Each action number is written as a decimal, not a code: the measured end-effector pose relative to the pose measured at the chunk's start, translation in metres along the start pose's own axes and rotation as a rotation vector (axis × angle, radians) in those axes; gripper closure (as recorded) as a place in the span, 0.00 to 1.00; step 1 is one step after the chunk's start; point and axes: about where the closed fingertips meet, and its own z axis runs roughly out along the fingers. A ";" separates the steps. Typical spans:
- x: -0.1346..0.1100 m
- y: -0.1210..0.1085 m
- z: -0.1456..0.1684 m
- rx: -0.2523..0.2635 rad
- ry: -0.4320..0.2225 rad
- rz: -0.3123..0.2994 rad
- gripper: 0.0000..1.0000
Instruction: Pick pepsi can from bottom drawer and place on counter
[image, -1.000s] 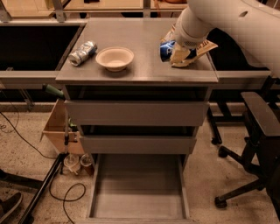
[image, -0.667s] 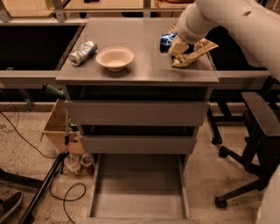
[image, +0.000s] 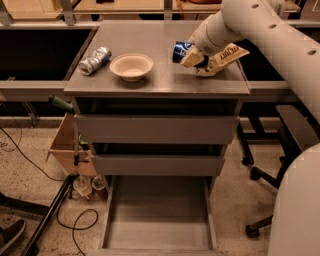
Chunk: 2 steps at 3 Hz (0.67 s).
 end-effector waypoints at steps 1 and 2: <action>0.000 0.009 0.022 -0.036 -0.021 0.034 0.81; -0.005 0.015 0.035 -0.053 -0.027 0.037 0.58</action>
Offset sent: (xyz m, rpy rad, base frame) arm 0.0156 0.0329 -0.0343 0.0518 0.0593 0.0254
